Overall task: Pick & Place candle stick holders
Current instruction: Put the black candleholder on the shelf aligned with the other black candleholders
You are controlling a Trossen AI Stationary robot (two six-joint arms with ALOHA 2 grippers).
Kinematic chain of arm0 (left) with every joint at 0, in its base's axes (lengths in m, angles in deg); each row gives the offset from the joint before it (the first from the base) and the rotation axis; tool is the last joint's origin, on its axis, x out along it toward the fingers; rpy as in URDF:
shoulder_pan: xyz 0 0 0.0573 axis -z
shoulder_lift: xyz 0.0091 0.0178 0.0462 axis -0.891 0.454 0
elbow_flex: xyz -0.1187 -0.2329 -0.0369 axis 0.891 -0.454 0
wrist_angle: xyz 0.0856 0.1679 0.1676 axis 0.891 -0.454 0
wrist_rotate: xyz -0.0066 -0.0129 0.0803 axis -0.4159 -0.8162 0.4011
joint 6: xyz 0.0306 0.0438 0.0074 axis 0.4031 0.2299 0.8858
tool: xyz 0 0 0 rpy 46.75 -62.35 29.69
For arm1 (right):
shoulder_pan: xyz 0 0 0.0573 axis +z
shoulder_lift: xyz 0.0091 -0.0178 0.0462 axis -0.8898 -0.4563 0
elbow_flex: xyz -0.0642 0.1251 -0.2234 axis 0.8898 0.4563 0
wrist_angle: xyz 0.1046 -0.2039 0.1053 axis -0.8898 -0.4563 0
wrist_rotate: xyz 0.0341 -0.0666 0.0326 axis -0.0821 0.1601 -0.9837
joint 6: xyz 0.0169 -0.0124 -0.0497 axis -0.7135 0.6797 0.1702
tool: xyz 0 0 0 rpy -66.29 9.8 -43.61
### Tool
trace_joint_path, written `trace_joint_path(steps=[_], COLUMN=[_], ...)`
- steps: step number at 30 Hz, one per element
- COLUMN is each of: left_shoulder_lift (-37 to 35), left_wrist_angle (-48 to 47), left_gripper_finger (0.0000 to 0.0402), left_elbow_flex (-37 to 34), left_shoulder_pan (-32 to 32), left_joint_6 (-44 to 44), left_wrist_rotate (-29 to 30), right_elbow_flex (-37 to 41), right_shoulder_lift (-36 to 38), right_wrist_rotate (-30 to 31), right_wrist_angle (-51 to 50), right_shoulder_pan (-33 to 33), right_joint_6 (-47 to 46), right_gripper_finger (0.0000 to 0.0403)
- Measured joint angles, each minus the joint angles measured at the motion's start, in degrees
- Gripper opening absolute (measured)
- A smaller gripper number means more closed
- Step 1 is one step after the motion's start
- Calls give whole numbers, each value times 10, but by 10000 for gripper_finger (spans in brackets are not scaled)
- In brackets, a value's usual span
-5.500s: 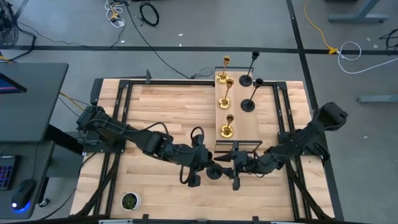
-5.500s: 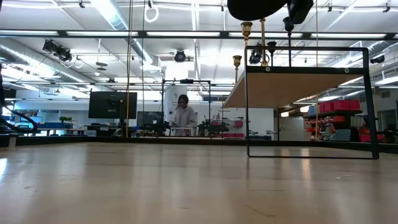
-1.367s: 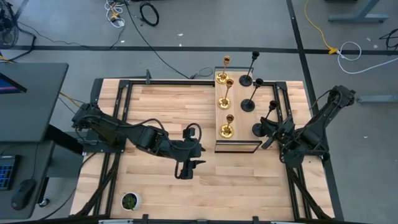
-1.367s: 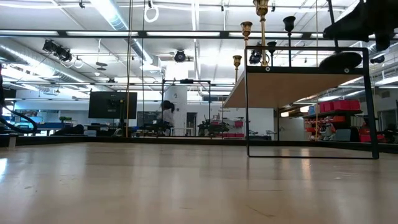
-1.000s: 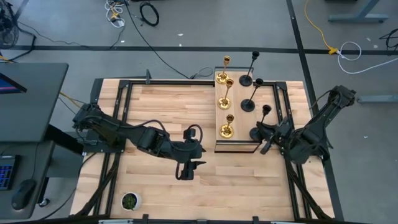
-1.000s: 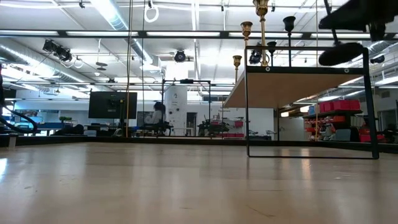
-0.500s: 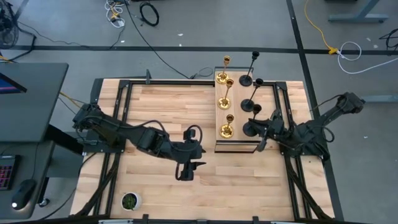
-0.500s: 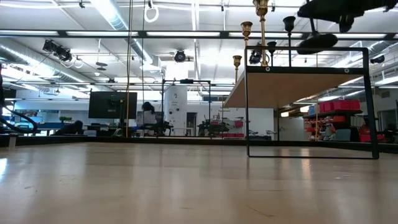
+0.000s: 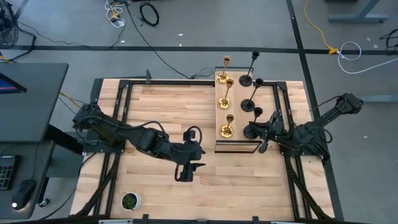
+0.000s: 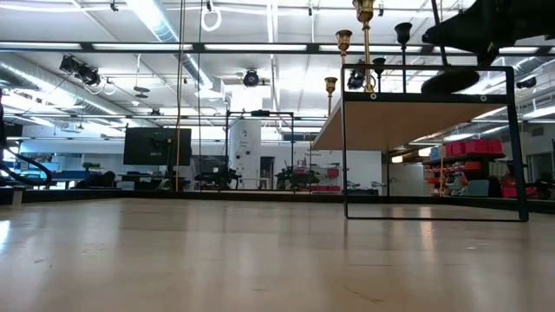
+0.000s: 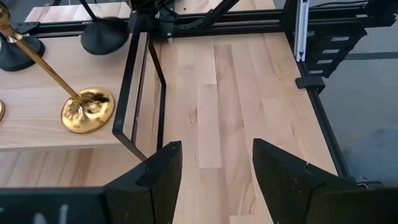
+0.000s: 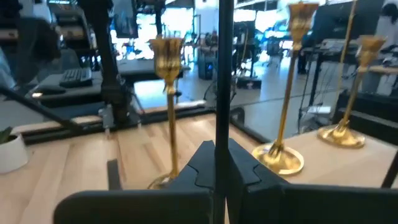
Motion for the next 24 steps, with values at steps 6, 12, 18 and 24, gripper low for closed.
trace_joint_path(steps=[6, 12, 18, 24], left_shoulder_lift=[0, 0, 0, 0], left_wrist_angle=[0, 0, 0, 0], left_gripper_finger=[197, 197, 197, 197], left_elbow_flex=[0, 0, 0, 0], left_shoulder_pan=[0, 0, 0, 0], left_joint_6=[0, 0, 0, 0], left_wrist_rotate=[0, 0, 0, 0], right_elbow_flex=[2, 40, 64, 64], right_shoulder_lift=[0, 0, 1, 3], right_wrist_rotate=[-2, -1, 0, -6], right_wrist_angle=[-20, 15, 93, 90], right_shoulder_pan=[0, 0, 0, -1], right_joint_6=[-25, -33, 27, 22], right_gripper_finger=[3, 3, 3, 3])
